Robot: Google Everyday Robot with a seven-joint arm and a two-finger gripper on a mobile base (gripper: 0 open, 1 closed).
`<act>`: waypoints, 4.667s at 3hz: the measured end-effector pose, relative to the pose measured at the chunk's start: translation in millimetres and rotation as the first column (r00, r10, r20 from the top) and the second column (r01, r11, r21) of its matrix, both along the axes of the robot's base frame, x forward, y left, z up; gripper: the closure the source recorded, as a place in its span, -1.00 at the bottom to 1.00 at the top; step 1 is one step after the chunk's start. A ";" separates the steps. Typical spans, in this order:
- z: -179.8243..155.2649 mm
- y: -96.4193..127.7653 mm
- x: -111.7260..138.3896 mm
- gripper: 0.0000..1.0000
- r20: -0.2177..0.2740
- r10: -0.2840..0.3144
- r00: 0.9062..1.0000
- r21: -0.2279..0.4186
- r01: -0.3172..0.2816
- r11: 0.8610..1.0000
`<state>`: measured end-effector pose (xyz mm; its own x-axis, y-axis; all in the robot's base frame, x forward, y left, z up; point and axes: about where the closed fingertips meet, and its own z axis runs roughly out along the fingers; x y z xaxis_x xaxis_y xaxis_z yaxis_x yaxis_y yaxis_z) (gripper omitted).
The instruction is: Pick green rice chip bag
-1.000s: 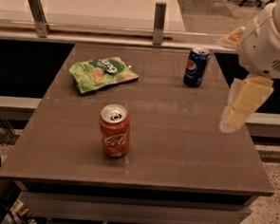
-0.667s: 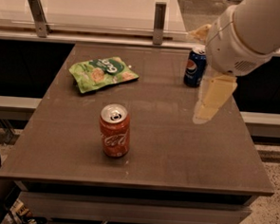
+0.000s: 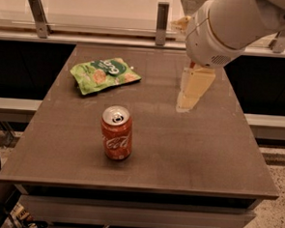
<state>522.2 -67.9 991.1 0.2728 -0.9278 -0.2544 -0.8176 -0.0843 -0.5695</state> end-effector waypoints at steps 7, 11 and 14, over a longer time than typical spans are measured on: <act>-63.3 123.0 179.8 -1.00 -0.075 0.208 0.975 -0.034 -0.211 0.977; -124.6 184.1 168.9 -1.00 -0.258 0.359 0.897 -0.053 -0.384 0.922; -144.9 217.0 168.9 -1.00 -0.345 0.388 0.855 -0.073 -0.436 0.897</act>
Offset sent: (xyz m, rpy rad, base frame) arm 0.0981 0.0258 -0.0274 0.1744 -0.0475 0.0102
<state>691.1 149.2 846.2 0.5665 -0.7805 -0.2644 -0.8222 -0.5139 -0.2448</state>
